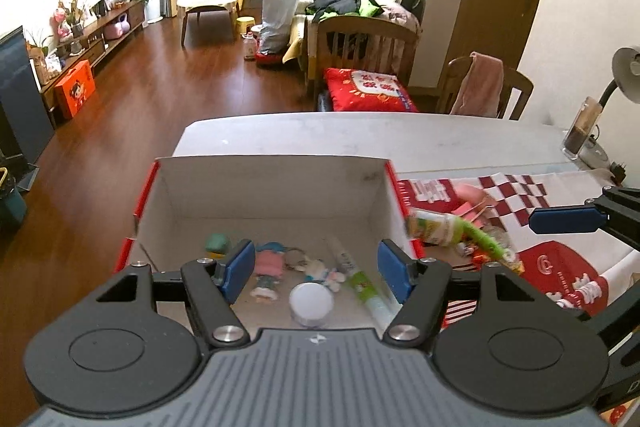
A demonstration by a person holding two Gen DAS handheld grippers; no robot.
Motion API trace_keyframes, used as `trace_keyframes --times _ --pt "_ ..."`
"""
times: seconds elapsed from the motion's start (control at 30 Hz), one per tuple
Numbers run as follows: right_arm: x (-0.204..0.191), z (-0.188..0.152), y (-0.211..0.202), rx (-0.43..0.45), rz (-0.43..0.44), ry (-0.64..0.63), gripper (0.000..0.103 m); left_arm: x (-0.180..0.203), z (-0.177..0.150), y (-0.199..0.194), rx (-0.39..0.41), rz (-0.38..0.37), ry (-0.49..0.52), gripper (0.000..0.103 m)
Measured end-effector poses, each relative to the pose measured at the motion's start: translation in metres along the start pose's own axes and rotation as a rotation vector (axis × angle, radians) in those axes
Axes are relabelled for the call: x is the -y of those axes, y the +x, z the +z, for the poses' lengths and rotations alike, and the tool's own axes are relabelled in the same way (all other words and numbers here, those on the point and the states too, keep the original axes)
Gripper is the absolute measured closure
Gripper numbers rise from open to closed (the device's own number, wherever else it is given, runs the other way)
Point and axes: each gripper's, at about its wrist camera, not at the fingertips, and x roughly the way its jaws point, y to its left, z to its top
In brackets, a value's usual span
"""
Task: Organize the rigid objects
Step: 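Move both tools back toward the green-lidded jar and green glue stick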
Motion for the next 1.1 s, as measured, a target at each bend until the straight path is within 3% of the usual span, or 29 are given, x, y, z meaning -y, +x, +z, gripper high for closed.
trace_keyframes --times 0.4,0.8,1.1 --pt "0.058 -0.032 -0.047 0.077 -0.014 0.059 0.000 0.071 -0.009 -0.007 0.072 -0.028 0.018 0.022" --pt "0.110 -0.063 -0.074 0.133 -0.037 0.051 0.000 0.137 -0.011 0.013 0.098 -0.044 0.005 0.022" --pt "0.139 -0.087 -0.069 0.093 -0.063 0.005 0.000 0.175 -0.019 0.051 0.064 -0.031 -0.002 0.020"
